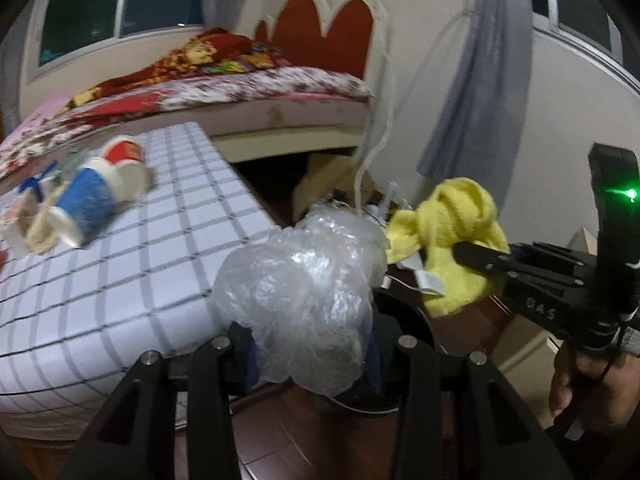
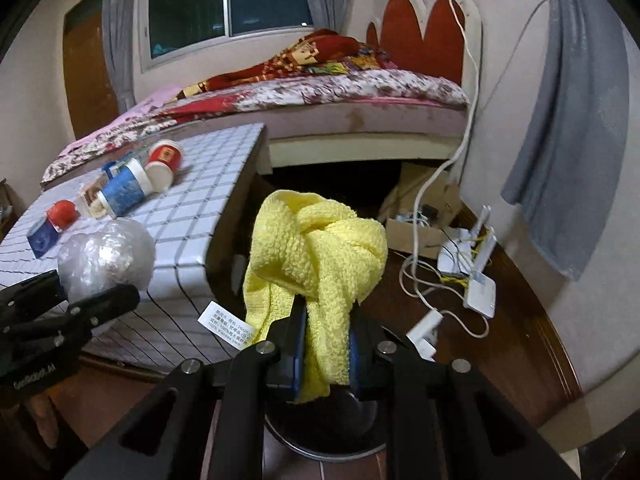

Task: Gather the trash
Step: 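Carry the yellow cloth over the black bin with the right gripper and release, then move the right gripper back toward the table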

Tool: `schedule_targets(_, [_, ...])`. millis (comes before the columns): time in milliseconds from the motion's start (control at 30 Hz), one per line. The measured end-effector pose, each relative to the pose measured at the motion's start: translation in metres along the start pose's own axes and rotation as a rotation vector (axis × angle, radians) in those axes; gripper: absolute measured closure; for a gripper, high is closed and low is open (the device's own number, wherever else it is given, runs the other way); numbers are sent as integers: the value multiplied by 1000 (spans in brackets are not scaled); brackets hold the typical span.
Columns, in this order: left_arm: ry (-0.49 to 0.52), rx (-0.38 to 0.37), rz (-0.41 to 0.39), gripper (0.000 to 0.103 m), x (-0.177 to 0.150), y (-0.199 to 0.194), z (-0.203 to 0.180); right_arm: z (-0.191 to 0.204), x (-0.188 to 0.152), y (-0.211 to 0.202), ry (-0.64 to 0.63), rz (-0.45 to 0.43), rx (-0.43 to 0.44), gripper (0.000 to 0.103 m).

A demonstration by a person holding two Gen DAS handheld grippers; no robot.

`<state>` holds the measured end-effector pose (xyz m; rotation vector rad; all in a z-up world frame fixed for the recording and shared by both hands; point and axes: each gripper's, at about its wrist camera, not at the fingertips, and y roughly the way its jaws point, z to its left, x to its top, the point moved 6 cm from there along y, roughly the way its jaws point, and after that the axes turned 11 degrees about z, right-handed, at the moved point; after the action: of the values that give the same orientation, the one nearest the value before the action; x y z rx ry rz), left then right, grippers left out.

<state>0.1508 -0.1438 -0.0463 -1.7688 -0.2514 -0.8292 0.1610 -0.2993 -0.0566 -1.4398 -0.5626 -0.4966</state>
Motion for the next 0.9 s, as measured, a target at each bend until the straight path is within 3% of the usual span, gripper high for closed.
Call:
schedule_targets(267, [10, -83, 112, 60, -15, 51, -32, -36, -31, 32, 44, 104, -31, 84])
schedule_targets(467, [15, -120, 183, 60, -24, 83, -41, -48, -46, 64, 66, 186, -9, 84])
schedule_targets(533, [16, -129, 191, 58, -25, 87, -43, -48, -48, 74, 60, 214, -2, 84])
schedule_targets(567, [16, -140, 192, 49, -27, 89, -44, -47, -49, 81, 52, 239, 1, 84])
schedule_targets(600, [14, -151, 200, 24, -28, 91, -44, -49, -52, 89, 46, 273, -9, 75])
schedule_targets(633, [3, -134, 213, 11, -28, 95, -41, -53, -55, 96, 54, 302, -30, 66])
schedule_targets(667, [-19, -111, 211, 1, -31, 94, -35, -60, -59, 102, 76, 333, -47, 37])
schedule_targets(700, [-31, -102, 204, 1, -31, 92, -30, -68, -63, 106, 107, 351, -58, 22])
schedule_targets(833, [-83, -38, 204, 1, -39, 84, -5, -84, -69, 104, 183, 369, -75, 22])
schedule_targets(900, [-90, -3, 193, 1, -41, 78, 3, -81, -67, 97, 170, 352, -96, 11])
